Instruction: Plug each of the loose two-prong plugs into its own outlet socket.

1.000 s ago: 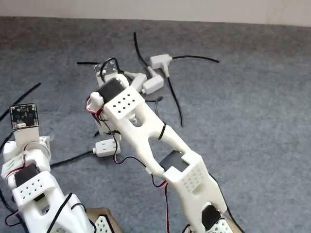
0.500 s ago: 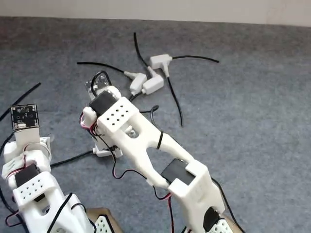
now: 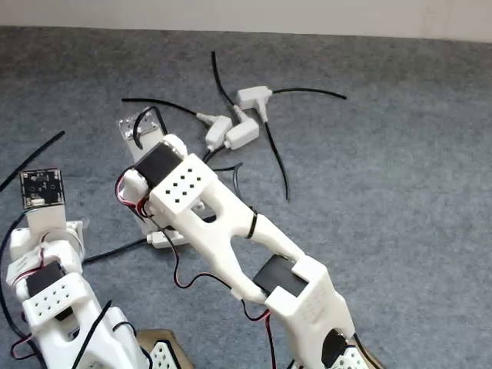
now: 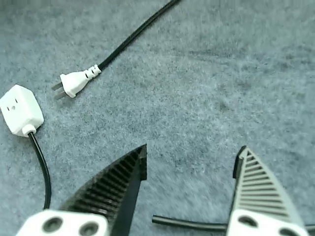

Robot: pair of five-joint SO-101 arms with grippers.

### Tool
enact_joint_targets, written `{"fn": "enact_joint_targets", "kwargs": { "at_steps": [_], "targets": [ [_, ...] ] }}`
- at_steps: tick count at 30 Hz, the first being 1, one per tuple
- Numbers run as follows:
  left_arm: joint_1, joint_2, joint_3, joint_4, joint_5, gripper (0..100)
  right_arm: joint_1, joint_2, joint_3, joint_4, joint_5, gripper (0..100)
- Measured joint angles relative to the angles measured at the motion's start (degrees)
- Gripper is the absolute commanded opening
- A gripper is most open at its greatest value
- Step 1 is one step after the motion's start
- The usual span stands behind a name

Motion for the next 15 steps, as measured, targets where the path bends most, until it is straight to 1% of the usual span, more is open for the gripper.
{"fn": "enact_joint_targets", "kwargs": {
  "at_steps": [10, 15],
  "targets": [
    [0.0, 0.0, 0.0, 0.0, 0.0, 29, 0.5, 0.0, -0.4, 0.0, 1.7, 0.9],
    [0.0, 0.0, 0.0, 0.0, 0.0, 29, 2.1, 0.1, 4.8, 0.0, 1.8, 0.9]
  ]
}}
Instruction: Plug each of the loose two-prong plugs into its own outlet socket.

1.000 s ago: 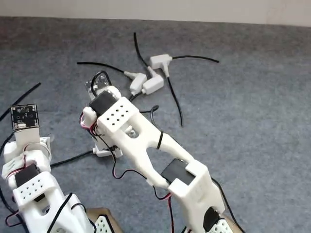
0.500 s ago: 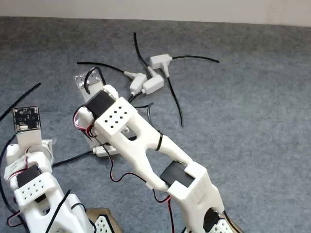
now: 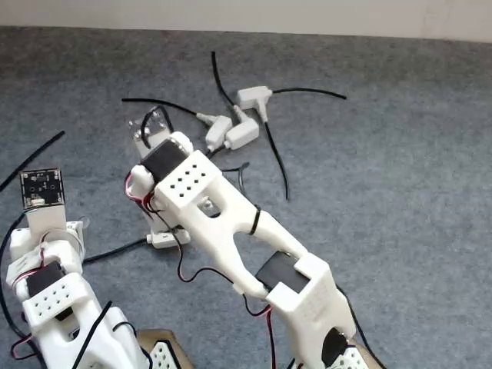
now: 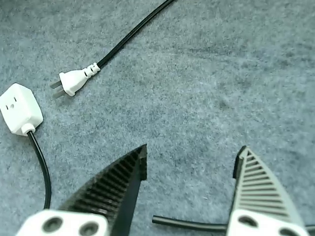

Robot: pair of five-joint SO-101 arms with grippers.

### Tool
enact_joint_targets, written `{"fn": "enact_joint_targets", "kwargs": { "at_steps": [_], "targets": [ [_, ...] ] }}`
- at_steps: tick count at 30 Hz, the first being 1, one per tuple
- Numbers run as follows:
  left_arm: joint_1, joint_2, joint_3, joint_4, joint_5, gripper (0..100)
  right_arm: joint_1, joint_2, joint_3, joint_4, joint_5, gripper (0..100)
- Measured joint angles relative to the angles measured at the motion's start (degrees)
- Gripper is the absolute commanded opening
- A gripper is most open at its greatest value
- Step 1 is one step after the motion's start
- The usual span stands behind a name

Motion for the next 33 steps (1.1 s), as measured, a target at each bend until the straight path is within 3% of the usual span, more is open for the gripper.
{"fn": "enact_joint_targets", "kwargs": {
  "at_steps": [23, 33],
  "targets": [
    [-0.7, 0.0, 0.0, 0.0, 0.0, 29, 1.8, 1.2, -1.5, -0.7, -0.6, 0.9],
    [-3.6, 0.0, 0.0, 0.0, 0.0, 29, 1.9, 8.6, -11.2, 0.1, -0.8, 0.9]
  ]
}}
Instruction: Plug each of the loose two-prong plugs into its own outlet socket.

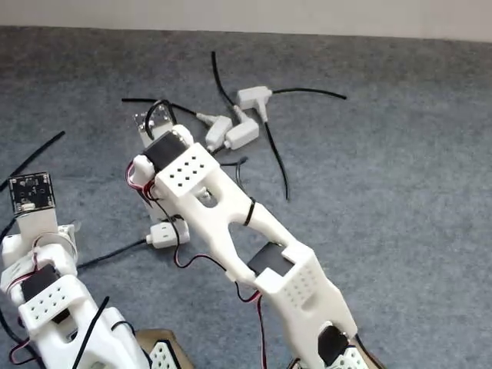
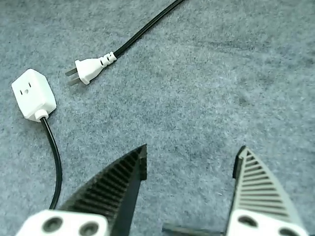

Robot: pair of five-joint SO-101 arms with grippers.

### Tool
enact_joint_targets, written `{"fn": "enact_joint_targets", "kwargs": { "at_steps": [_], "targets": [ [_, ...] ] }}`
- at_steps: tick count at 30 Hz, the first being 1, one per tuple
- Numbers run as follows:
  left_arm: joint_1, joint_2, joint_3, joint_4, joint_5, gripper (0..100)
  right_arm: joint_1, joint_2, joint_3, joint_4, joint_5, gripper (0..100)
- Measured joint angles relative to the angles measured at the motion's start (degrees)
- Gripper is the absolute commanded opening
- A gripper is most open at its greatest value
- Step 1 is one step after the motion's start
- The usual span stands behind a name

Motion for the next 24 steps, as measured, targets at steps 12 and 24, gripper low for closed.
{"fn": "enact_joint_targets", "kwargs": {
  "at_steps": [12, 24],
  "targets": [
    [-0.1, 0.0, 0.0, 0.0, 0.0, 29, 0.0, 0.1, -0.5, 0.0, -1.5, 0.9],
    [-0.1, 0.0, 0.0, 0.0, 0.0, 29, -0.3, -0.1, 1.7, 0.0, -1.2, 0.9]
  ]
}}
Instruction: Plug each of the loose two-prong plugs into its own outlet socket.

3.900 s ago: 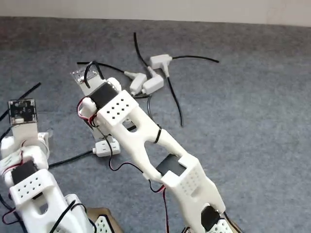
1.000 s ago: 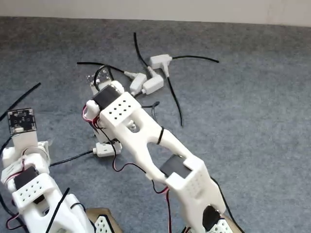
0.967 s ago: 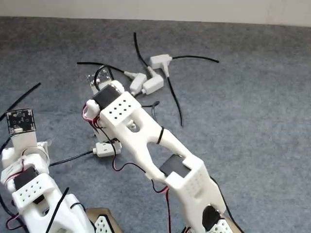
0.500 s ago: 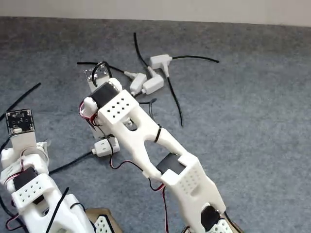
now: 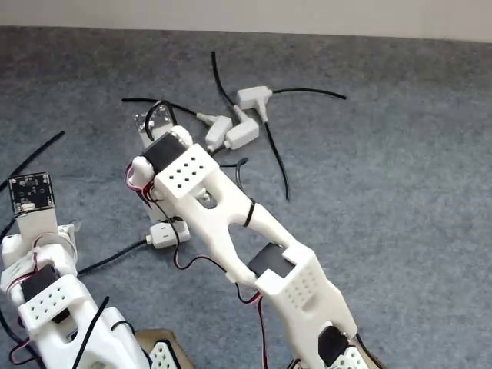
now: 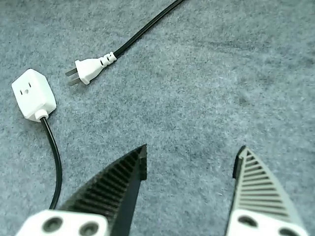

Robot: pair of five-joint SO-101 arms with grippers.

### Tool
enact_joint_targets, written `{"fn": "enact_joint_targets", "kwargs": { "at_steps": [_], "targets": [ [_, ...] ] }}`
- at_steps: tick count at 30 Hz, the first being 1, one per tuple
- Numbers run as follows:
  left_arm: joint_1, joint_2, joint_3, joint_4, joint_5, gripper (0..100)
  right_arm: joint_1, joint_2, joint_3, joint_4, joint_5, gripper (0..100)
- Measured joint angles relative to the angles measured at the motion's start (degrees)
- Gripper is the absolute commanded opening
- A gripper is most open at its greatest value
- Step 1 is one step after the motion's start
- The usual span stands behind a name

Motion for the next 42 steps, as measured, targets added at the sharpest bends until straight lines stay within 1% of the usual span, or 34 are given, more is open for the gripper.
{"fn": "enact_joint_targets", "kwargs": {
  "at_steps": [15, 18, 26, 29, 32, 36, 39, 42],
  "targets": [
    [0.0, 0.0, 0.0, 0.0, 0.0, 29, -3.1, -0.1, 2.6, 0.1, 0.7, 1.0],
    [0.0, 0.0, 0.1, 0.0, 0.0, 29, -3.0, -0.1, 2.6, 0.1, 2.2, 1.0],
    [0.0, 0.0, 0.1, 0.0, 0.0, 29, -2.1, 0.0, 2.6, 0.1, 3.1, 0.9],
    [0.9, 0.0, 0.1, 0.1, 0.0, 29, 0.0, 0.0, 2.6, 0.1, 6.4, 0.7],
    [4.8, 0.2, -0.7, 4.6, -1.8, 29, 1.6, 0.2, -1.0, -0.2, 12.4, 0.6],
    [8.2, 6.1, -7.8, 15.5, -2.0, 29, 3.3, 0.2, -10.8, -0.3, 17.3, 0.6],
    [8.6, 15.4, -16.4, 22.5, -2.0, 29, 3.8, 0.2, -17.6, -1.2, 20.5, 0.6],
    [8.5, 28.7, -26.5, 28.1, -2.4, 29, 4.0, 0.2, -20.0, -3.9, 22.2, 0.6]
  ]
}}
